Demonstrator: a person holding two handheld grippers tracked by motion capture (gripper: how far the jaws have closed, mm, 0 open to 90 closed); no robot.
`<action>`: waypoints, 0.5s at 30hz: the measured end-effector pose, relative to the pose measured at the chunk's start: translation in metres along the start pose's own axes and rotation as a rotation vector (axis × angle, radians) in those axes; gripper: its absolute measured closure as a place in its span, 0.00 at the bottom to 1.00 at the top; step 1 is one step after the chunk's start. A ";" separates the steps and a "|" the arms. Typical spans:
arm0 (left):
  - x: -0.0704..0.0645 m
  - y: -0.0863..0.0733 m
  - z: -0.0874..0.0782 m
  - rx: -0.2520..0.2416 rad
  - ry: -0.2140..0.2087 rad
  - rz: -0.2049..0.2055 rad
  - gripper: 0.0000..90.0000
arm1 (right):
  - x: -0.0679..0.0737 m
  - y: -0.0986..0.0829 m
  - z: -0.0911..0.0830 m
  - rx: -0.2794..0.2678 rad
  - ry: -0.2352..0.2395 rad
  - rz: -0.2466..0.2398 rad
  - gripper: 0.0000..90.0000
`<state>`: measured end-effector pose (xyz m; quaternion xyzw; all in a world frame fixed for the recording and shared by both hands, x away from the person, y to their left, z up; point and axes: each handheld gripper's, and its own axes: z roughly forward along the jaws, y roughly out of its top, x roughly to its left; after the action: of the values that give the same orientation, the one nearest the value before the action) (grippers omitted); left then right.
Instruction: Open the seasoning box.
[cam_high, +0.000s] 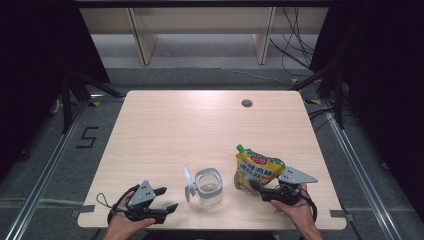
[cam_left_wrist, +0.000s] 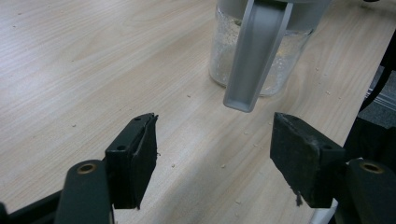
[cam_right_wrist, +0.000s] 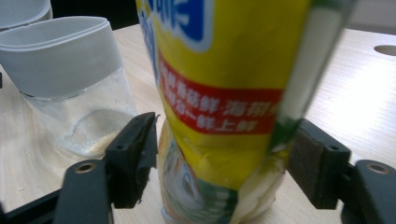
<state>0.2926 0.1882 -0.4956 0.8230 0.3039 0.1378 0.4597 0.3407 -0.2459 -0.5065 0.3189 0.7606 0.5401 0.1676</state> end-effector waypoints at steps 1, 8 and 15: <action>0.001 0.000 -0.001 0.014 0.005 0.011 0.35 | -0.002 0.000 0.001 -0.015 -0.002 -0.017 0.33; -0.003 -0.001 0.001 0.003 -0.007 -0.027 0.35 | -0.006 -0.001 0.008 -0.058 -0.003 -0.058 0.25; -0.003 -0.001 0.002 0.001 -0.001 -0.010 0.35 | -0.004 -0.001 0.014 -0.063 0.006 -0.043 0.30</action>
<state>0.2910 0.1856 -0.4971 0.8217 0.3080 0.1349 0.4602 0.3518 -0.2391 -0.5132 0.2955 0.7505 0.5609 0.1867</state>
